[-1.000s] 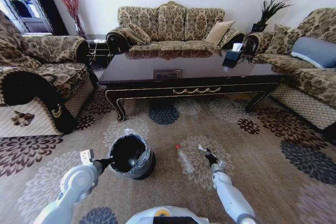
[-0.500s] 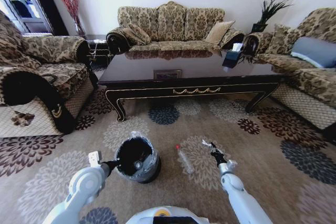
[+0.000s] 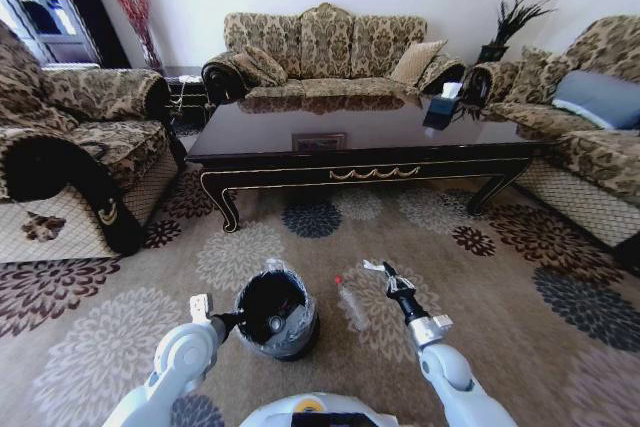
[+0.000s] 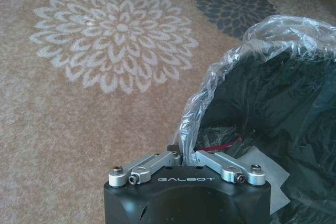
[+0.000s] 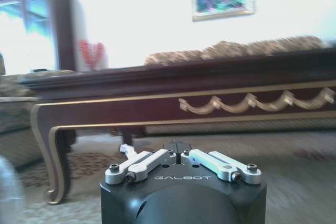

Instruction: Move to the front of the table and pick up the trash from the floor, then place it into the trash bin.

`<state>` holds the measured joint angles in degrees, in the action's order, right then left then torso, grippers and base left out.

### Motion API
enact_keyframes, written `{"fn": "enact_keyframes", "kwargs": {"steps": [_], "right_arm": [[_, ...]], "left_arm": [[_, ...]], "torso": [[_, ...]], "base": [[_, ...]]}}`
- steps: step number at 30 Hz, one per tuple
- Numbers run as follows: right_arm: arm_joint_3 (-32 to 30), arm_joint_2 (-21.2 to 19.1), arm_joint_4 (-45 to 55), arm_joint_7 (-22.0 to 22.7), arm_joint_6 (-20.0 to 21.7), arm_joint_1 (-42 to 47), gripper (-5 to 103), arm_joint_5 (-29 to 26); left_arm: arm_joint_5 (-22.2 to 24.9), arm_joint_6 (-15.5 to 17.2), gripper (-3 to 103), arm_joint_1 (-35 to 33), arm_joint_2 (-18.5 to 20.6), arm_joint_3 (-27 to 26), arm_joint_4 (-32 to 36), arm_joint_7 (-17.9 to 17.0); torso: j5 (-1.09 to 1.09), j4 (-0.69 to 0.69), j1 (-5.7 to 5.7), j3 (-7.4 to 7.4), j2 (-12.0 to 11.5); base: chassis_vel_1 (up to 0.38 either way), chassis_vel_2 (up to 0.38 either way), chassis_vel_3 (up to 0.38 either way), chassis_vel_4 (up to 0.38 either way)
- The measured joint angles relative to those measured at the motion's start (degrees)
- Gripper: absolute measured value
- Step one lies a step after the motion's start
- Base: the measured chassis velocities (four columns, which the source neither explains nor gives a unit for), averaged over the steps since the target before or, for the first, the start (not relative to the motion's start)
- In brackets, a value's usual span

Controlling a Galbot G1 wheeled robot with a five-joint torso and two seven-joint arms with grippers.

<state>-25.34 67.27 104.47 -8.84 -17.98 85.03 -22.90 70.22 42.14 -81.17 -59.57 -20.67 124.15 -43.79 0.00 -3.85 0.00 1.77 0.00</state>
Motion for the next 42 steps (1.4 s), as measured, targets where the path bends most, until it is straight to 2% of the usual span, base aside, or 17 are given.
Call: {"fn": "enact_keyframes", "kwargs": {"steps": [9,16,24,29,40,42], "right_arm": [[5.36,-1.76,9.41,-0.30,-3.52,6.02,0,14.58],[8.69,-2.19,11.12,-1.41,-5.90,7.66,0,20.64],[10.69,-2.10,11.56,-3.14,-9.49,9.27,0,30.78],[12.27,-0.90,10.55,-3.23,-8.94,8.53,0,33.63],[14.27,0.89,9.58,-3.40,-8.19,9.21,0,35.35],[14.32,1.07,9.61,-3.57,-8.02,9.45,11,35.22]], "left_arm": [[-1.33,0.00,0,0.51,-0.79,2.14,-0.56,0.01],[-2.37,0.00,0,0.56,-1.17,3.20,-0.67,0.00],[-3.23,0.00,0,0.79,-1.67,4.92,-0.66,-0.01],[-3.83,0.00,0,0.77,-1.88,6.05,-0.72,-0.01],[-4.69,0.00,0,0.30,-2.08,6.75,-0.72,0.09],[-4.82,0.00,0,0.24,-2.15,6.70,-0.72,0.17]], "torso": [[0.00,-0.01,0.00,0.00,0.00],[0.00,0.00,0.00,0.00,0.00],[0.00,-0.01,0.00,0.00,0.00],[0.00,0.00,0.00,0.00,0.00],[0.00,-0.01,0.00,0.00,0.00],[0.00,-0.01,0.00,0.00,0.00]], "base": [[0.000,0.000,0.000,0.000],[0.000,0.000,0.000,0.000],[0.000,0.000,0.000,0.000],[0.000,0.000,0.000,0.000],[0.000,0.000,0.000,0.000],[0.000,0.000,0.000,0.000]]}}
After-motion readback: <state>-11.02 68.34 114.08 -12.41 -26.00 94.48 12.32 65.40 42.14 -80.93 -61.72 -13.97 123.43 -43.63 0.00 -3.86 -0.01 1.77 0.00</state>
